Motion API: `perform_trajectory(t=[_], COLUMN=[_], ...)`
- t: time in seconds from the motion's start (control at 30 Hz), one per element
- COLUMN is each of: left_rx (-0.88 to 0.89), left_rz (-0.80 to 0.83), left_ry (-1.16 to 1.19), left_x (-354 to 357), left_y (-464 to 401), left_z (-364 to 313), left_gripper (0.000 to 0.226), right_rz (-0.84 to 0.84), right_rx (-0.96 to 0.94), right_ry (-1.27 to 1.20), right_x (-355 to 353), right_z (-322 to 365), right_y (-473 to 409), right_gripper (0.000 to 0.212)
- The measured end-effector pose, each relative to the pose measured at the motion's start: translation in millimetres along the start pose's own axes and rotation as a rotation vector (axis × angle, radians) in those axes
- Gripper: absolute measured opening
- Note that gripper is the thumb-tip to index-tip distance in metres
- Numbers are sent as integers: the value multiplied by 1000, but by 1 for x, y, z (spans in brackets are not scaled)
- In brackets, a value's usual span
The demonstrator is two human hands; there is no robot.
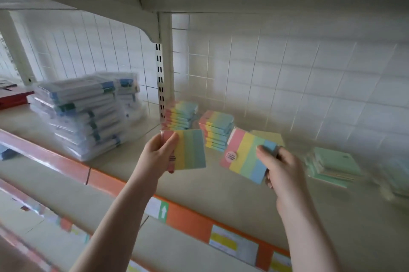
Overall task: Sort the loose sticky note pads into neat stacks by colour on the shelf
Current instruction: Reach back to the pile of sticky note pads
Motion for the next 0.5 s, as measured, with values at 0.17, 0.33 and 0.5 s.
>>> perform_trajectory(t=[0.17,0.33,0.5], left_rx=[5,3,5], left_rz=[14,20,83], left_ry=[-33,-52,-70], left_x=[-10,-12,2], left_y=[-38,-85,-141], left_z=[-4,-13,-23], left_gripper=[16,16,13], right_rz=[8,-16,-38], right_rx=[-11,-15,4], right_ry=[17,93,195], right_x=[38,66,92], right_z=[12,26,37], right_y=[-18,-48,-85], right_gripper=[17,19,20])
Point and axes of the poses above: each hand's wrist, its own y-axis away from the middle knuckle, its own x-axis out of the palm, z = x × y, the point moved 3 cm from there along -y, towards the middle knuckle, and after that the axes turned 8 degrees about -z, right-handed, at the moved point
